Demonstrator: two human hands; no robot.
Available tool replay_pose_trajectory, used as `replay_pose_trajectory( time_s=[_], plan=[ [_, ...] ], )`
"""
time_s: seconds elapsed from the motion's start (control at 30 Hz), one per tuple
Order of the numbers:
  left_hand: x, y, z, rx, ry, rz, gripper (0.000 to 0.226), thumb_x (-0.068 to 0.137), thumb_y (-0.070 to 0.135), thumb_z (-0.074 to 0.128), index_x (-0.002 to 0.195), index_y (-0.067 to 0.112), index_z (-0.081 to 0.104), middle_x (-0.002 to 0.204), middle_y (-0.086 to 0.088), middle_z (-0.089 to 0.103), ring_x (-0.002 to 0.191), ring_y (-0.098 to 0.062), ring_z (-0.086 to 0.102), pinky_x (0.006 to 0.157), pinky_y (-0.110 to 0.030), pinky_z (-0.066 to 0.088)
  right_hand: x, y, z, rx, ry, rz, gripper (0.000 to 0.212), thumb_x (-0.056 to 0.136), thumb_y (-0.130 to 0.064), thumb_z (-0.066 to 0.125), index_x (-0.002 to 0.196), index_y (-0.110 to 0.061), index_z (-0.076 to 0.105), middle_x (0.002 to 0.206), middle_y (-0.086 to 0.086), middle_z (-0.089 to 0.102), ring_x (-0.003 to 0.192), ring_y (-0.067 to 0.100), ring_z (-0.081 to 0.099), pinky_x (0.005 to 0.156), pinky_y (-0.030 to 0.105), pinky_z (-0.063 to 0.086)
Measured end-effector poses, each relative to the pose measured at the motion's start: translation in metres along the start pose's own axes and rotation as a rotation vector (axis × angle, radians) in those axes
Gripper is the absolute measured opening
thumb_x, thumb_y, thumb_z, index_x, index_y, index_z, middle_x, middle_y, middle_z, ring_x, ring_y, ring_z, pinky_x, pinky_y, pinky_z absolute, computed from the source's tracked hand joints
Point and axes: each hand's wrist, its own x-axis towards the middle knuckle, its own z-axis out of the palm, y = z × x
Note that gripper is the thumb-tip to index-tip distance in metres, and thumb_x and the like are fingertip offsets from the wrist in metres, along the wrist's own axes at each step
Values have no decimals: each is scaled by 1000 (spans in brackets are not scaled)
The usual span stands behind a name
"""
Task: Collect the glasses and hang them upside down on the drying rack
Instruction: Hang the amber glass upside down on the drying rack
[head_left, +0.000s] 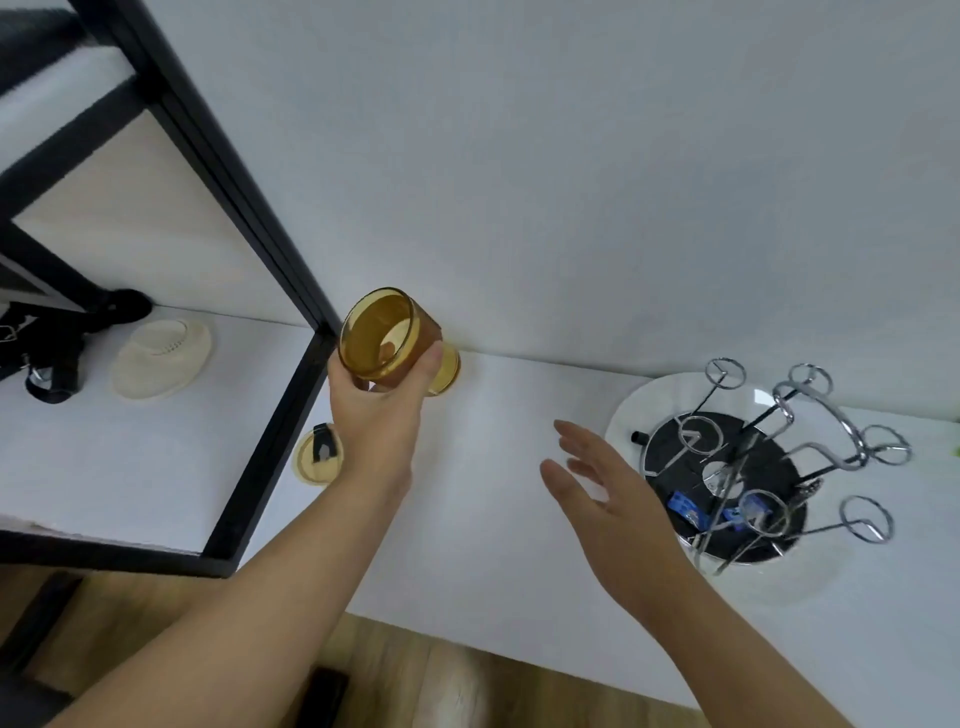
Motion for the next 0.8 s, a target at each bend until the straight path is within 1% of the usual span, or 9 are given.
replay_pose_trajectory(
  time_s=[0.07,0.13,0.27,0.37,0.43,0.53,0.63,0.73,0.8],
  plan=[
    [-30,16,6,-5,-49,30,76,65,39,96,128,46,54,118,20,66,111,-4,64,95,-28,56,-10,-8,-10,51,-1,13,44,100,-45,60,142,-47,52,138,-21,58,124,-9,53,85,8,42],
    [-61,33,16,-18,-108,56,76,63,41,96,127,45,55,120,17,67,113,-7,65,95,-32,57,-22,-14,-23,83,-3,10,45,100,-46,59,145,-46,52,139,-20,58,123,-8,55,89,10,42],
    [-123,68,43,-117,-208,80,83,61,43,96,133,37,56,123,13,69,114,-9,67,95,-37,59,-48,-24,-57,212,13,17,44,100,-55,55,143,-50,52,136,-19,61,124,1,60,109,37,50],
    [-167,87,67,-181,-277,81,81,61,41,94,133,36,57,122,14,71,113,-8,69,96,-39,58,-67,-30,-88,365,38,39,45,101,-56,50,144,-45,53,137,-15,64,119,4,65,106,41,54],
    [-195,93,83,-205,-325,57,84,60,45,93,136,37,55,125,14,70,115,-10,68,97,-39,58,-78,-33,-109,532,48,73,56,92,-65,53,143,-40,55,137,-8,67,117,9,69,101,42,57],
    [-238,90,105,-194,-388,-5,89,57,55,94,136,40,55,123,17,70,115,-12,69,95,-39,59,-95,-31,-142,802,74,112,89,65,-77,58,143,-35,57,136,0,70,122,21,69,103,48,56],
    [-280,79,120,-198,-463,-87,85,56,56,95,131,36,60,119,13,73,111,-12,71,94,-40,60,-112,-19,-170,952,72,63,76,80,-74,50,141,-30,61,136,5,71,129,25,65,110,53,49],
    [-312,63,132,-225,-558,-169,75,67,46,89,133,26,61,124,-2,73,116,-24,70,97,-49,58,-128,-3,-192,1019,54,21,69,92,-68,45,142,-23,62,139,10,68,134,30,60,116,56,42],
    [-328,53,137,-262,-597,-215,73,70,42,87,135,20,61,126,-8,72,117,-28,69,99,-51,56,-137,7,-203,1013,41,-2,63,96,-61,48,139,-20,64,138,12,69,130,29,63,115,54,43]
  ],
)
